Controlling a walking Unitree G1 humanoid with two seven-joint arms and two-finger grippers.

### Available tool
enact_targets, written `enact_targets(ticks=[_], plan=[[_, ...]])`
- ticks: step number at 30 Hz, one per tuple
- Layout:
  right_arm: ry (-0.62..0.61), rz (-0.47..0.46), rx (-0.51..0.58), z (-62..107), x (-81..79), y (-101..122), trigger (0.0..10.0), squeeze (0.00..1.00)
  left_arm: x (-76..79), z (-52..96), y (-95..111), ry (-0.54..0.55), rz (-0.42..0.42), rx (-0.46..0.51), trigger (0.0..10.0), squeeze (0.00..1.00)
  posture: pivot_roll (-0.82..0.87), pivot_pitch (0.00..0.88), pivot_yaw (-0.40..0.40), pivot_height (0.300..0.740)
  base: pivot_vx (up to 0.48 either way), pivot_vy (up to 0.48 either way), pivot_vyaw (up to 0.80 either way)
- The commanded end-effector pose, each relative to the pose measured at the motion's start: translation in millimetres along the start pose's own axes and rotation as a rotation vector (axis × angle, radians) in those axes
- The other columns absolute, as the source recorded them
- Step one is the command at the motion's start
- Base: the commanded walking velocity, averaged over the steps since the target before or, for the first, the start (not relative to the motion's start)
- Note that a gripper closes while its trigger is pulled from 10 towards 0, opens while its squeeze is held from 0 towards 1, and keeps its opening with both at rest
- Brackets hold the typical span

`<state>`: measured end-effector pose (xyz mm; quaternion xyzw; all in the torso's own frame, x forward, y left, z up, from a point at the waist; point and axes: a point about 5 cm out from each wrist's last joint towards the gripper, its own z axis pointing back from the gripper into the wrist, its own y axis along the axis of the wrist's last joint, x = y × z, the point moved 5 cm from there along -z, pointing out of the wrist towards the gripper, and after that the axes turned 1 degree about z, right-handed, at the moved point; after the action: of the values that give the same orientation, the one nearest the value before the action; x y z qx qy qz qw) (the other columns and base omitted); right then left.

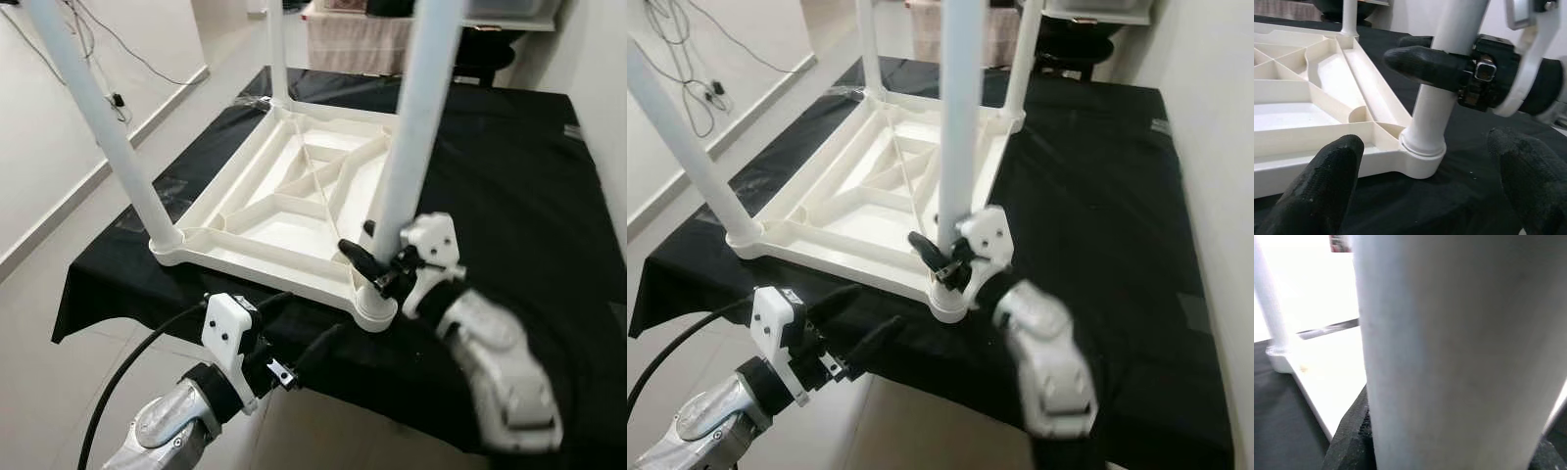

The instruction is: Building children table

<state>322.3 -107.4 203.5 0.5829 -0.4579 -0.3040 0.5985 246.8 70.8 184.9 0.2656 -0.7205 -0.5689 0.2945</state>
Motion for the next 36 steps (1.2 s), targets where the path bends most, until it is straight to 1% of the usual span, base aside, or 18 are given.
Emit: enact_targets(ticks=[1, 3, 11, 12, 13, 14, 15, 16, 17, 20, 21, 23, 26, 27, 29, 30, 32, 36], plan=[[-0.084, 0.043, -0.149, 6.5, 11.8, -29.8, 0.0, 0.0, -1.4, 1.2, -1.9, 0.005, 0.009, -0.008, 10.0, 0.0, -0.08, 0.215, 0.027, 0.74, 0.0, 0.0, 0.0], [-0.074, 0.065, -0.176, 0.7, 6.5, -32.9, 0.0, 0.0, -1.6, 0.8, -2.1, 0.004, 0.008, -0.009, 10.0, 0.0, -0.07, 0.216, 0.024, 0.74, 0.0, 0.0, 0.0], [-0.117, 0.078, -0.203, 3.7, 1.2, -32.1, 0.0, 0.0, -2.8, 1.1, -1.2, 0.013, 0.003, -0.004, 10.0, 0.0, -0.08, 0.217, 0.019, 0.74, 0.0, 0.0, 0.0], [-0.114, 0.074, -0.213, 3.5, 0.4, -33.1, 6.3, 0.0, -2.8, 1.1, -1.3, 0.014, 0.003, -0.004, 10.0, 0.0, -0.08, 0.213, 0.022, 0.74, 0.0, 0.0, 0.0], [-0.029, 0.073, -0.205, -0.9, -8.0, -31.9, 10.0, 1.0, -2.7, 1.1, -1.6, 0.013, 0.004, -0.005, 10.0, 0.0, -0.07, 0.209, 0.025, 0.74, 0.0, 0.0, 0.0], [0.031, 0.075, -0.192, -3.4, -13.9, -30.4, 10.0, 1.0, -2.5, 1.2, -1.9, 0.013, 0.005, -0.005, 10.0, 0.0, -0.07, 0.207, 0.025, 0.74, 0.0, 0.0, 0.0], [0.031, 0.075, -0.192, -3.4, -13.9, -30.4, 10.0, 1.0, -2.5, 1.2, -1.9, 0.013, 0.005, -0.005, 10.0, 0.0, -0.07, 0.207, 0.025, 0.74, 0.0, 0.0, 0.0], [0.192, 0.059, -0.135, -8.1, -28.3, -19.1, 10.0, 1.0, -2.2, 1.2, -2.3, 0.01, 0.007, -0.007, 10.0, 0.0, -0.07, 0.204, 0.027, 0.74, 0.0, 0.0, 0.0], [0.192, 0.059, -0.135, -8.1, -28.3, -19.1, 10.0, 1.0, -2.2, 1.2, -2.3, 0.01, 0.007, -0.007, 10.0, 0.0, -0.07, 0.204, 0.027, 0.74, 0.0, 0.0, 0.0], [0.439, 0.024, -0.035, -9.3, -41.9, 4.8, 10.0, 1.0, -1.2, 1.0, -3.2, 0.008, 0.008, -0.009, 10.0, 0.0, -0.06, 0.196, 0.024, 0.74, 0.0, 0.0, 0.0], [0.439, 0.024, -0.035, -9.3, -41.9, 4.8, 10.0, 1.0, -1.2, 1.0, -3.2, 0.008, 0.008, -0.009, 10.0, 0.0, -0.06, 0.196, 0.024, 0.74, 0.0, 0.0, 0.0], [0.555, 0.073, -0.008, -9.5, -36.0, 12.0, 10.0, 1.0, -0.4, 0.7, -3.7, 0.008, 0.008, -0.009, 10.0, 0.0, -0.05, 0.191, 0.019, 0.74, 0.0, 0.0, 0.0], [0.584, 0.096, -0.006, -9.2, -33.2, 13.6, 10.0, 1.0, 0.1, 0.6, -4.0, 0.008, 0.008, -0.009, 10.0, 0.0, -0.05, 0.19, 0.019, 0.74, 0.0, 0.0, 0.0], [0.661, 0.098, -0.013, -10.9, -29.5, 11.9, 10.0, 0.0, 0.9, 1.0, -4.7, 0.007, 0.01, -0.011, 10.0, 0.0, -0.03, 0.176, 0.02, 0.74, 0.0, 0.0, 0.0], [0.77, 0.097, -0.035, -16.0, -20.0, 9.1, 10.0, 0.0, 2.8, 1.6, -6.2, 0.003, 0.013, -0.016, 10.0, 0.0, -0.01, 0.171, 0.018, 0.74, 0.0, 0.0, 0.0], [0.77, 0.097, -0.035, -16.0, -20.0, 9.1, 10.0, 0.0, 2.8, 1.6, -6.2, 0.003, 0.013, -0.016, 10.0, 0.0, -0.01, 0.171, 0.018, 0.74, 0.0, 0.0, 0.0], [0.867, 0.087, -0.046, -20.7, -15.3, 9.5, 10.0, 0.0, 4.6, 3.5, -8.3, -0.004, 0.016, -0.022, 10.0, 0.0, 0.01, 0.157, 0.015, 0.74, 0.0, 0.0, 0.0], [0.93, 0.053, -0.046, -24.2, -13.0, 12.9, 9.6, 0.0, 5.9, 5.2, -9.4, -0.008, 0.019, -0.024, 10.0, 0.0, 0.02, 0.153, 0.012, 0.74, 0.0, 0.0, 0.0]])
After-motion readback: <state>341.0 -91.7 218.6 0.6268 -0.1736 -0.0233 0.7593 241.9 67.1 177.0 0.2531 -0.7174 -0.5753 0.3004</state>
